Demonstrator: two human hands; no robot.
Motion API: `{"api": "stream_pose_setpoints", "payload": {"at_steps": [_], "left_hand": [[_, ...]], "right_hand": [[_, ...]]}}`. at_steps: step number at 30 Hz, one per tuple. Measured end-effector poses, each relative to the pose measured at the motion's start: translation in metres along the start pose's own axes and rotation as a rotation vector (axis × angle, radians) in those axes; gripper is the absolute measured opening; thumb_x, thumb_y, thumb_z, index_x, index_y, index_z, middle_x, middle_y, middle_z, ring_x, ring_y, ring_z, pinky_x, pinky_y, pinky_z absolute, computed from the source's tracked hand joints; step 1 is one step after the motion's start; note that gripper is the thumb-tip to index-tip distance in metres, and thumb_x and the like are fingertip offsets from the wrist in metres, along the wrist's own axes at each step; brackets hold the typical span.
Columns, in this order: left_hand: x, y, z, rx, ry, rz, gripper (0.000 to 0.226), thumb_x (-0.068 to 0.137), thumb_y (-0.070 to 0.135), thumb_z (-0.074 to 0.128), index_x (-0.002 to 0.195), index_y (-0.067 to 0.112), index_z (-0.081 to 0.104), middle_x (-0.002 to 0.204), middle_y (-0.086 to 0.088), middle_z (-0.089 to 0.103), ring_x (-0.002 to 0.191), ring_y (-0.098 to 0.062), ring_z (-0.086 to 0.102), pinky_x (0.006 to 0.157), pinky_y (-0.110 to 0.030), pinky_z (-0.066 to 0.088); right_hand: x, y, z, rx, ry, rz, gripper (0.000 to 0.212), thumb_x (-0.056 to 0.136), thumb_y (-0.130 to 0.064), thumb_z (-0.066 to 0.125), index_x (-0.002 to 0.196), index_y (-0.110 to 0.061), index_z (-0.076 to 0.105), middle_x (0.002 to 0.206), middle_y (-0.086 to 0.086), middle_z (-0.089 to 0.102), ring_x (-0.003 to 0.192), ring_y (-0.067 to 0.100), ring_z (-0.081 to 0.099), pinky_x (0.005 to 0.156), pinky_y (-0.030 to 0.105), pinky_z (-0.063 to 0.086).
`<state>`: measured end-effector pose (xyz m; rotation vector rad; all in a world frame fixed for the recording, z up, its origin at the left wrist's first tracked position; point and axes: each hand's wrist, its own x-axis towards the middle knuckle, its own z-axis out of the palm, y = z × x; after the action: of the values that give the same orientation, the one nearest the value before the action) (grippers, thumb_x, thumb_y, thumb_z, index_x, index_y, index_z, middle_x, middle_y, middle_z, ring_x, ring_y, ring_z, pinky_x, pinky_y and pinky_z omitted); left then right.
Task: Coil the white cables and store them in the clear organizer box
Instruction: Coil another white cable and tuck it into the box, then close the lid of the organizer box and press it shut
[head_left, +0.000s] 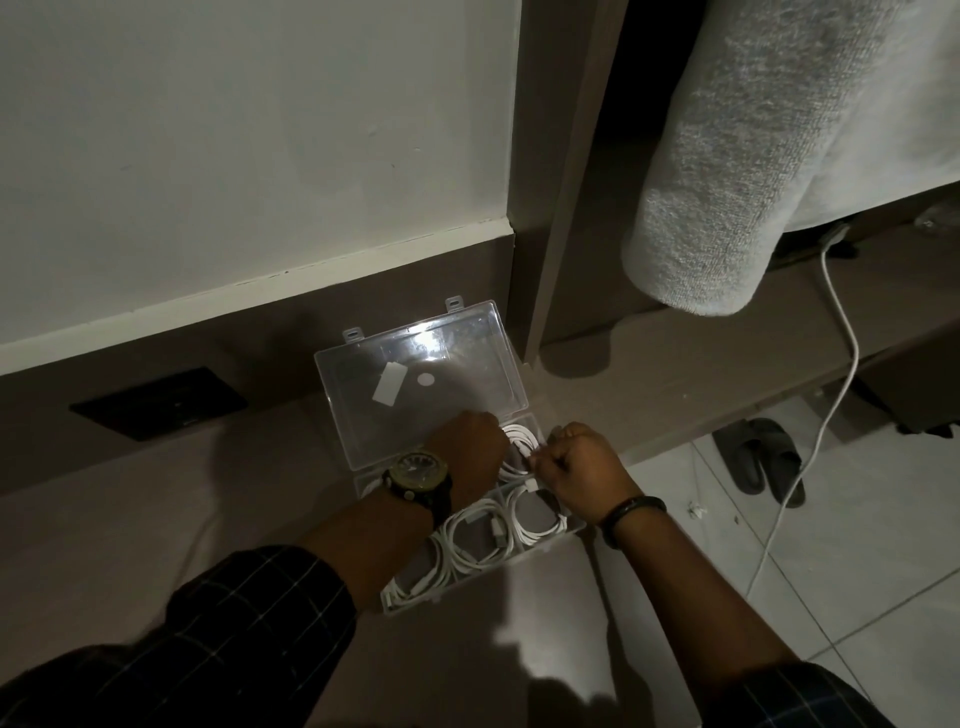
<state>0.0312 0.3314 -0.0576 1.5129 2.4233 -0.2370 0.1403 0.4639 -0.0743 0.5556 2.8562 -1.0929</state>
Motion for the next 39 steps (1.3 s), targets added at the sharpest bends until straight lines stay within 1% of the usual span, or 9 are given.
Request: {"api": "stream_pose_setpoints", "payload": {"at_steps": [9,12,16,18,20,25,31,35,39], "left_hand": [[-0.032,0.004,0.001,-0.075,0.091,-0.075,0.03,0.086,0.021,0.046,0.113,0.012,0.057,0.115,-0.01,0.064,0.102,-0.035,0.062,0.084,-0.042,0.05],[-0.049,-0.009,-0.001,-0.272,0.225,-0.152,0.032,0.088,0.016,0.047,0.117,0.011,0.061,0.116,-0.012,0.066,0.106,-0.035,0.062,0.087,-0.044,0.051],[-0.078,-0.035,0.003,-0.734,0.637,-0.537,0.017,0.089,0.01,0.054,0.094,0.003,0.068,0.098,-0.02,0.068,0.092,-0.037,0.063,0.082,-0.044,0.053],[-0.089,-0.055,0.008,-0.965,0.655,-0.78,0.014,0.087,0.011,0.055,0.094,0.003,0.065,0.096,-0.023,0.066,0.091,-0.04,0.062,0.081,-0.05,0.053],[-0.098,-0.073,0.012,-1.089,0.593,-0.898,0.015,0.086,0.009,0.057,0.097,0.0,0.063,0.098,-0.028,0.065,0.094,-0.043,0.062,0.083,-0.051,0.053],[-0.1,-0.081,0.003,-1.492,0.601,-0.806,0.016,0.083,-0.004,0.058,0.092,0.002,0.069,0.088,-0.016,0.069,0.08,-0.029,0.065,0.071,-0.033,0.05],[-0.124,-0.078,-0.009,-1.553,0.698,-0.871,0.053,0.093,0.051,0.044,0.074,0.005,0.065,0.072,-0.019,0.065,0.065,-0.028,0.062,0.066,-0.039,0.05],[-0.158,-0.058,-0.003,-1.385,0.688,-0.743,0.055,0.091,0.062,0.034,0.071,0.019,0.062,0.071,0.007,0.065,0.066,-0.009,0.059,0.067,-0.032,0.045],[-0.179,-0.032,0.013,-1.344,0.759,-0.694,0.037,0.092,0.049,0.05,0.078,0.019,0.067,0.064,0.004,0.062,0.069,0.003,0.057,0.071,-0.025,0.047]], "right_hand": [[-0.003,-0.001,0.001,0.363,0.087,0.205,0.021,0.077,-0.008,0.075,0.061,-0.022,0.072,0.068,-0.002,0.072,0.064,0.01,0.066,0.058,0.012,0.05],[-0.001,-0.009,-0.007,0.459,0.199,0.219,0.015,0.074,-0.011,0.078,0.061,-0.011,0.069,0.068,0.007,0.072,0.06,0.013,0.064,0.054,0.019,0.053],[0.022,-0.025,-0.013,0.524,0.295,0.179,0.018,0.082,-0.021,0.07,0.07,-0.008,0.07,0.071,0.015,0.071,0.064,0.015,0.06,0.062,0.03,0.05],[0.039,-0.036,-0.011,0.529,0.252,0.188,0.013,0.083,-0.025,0.069,0.085,-0.012,0.073,0.083,0.01,0.072,0.077,0.018,0.064,0.071,0.027,0.049],[0.054,-0.043,-0.005,0.449,0.175,0.238,0.038,0.085,-0.033,0.066,0.109,-0.004,0.067,0.104,0.013,0.07,0.098,0.026,0.064,0.087,0.032,0.049],[0.065,-0.056,0.003,0.527,0.138,0.31,0.042,0.091,-0.049,0.051,0.09,-0.011,0.068,0.102,0.015,0.069,0.09,0.028,0.061,0.081,0.031,0.044],[0.051,-0.067,-0.02,0.721,0.24,0.406,0.068,0.091,-0.066,0.025,0.068,-0.018,0.067,0.066,-0.004,0.067,0.061,0.014,0.063,0.054,0.025,0.04],[0.02,-0.059,-0.029,0.814,0.18,0.276,0.069,0.083,-0.077,0.022,0.082,-0.026,0.069,0.087,-0.007,0.07,0.084,0.01,0.065,0.066,0.03,0.046],[-0.014,-0.04,-0.03,0.824,0.063,0.213,0.072,0.074,-0.075,0.029,0.097,-0.02,0.07,0.106,0.001,0.069,0.102,0.013,0.063,0.091,0.033,0.047]]}}
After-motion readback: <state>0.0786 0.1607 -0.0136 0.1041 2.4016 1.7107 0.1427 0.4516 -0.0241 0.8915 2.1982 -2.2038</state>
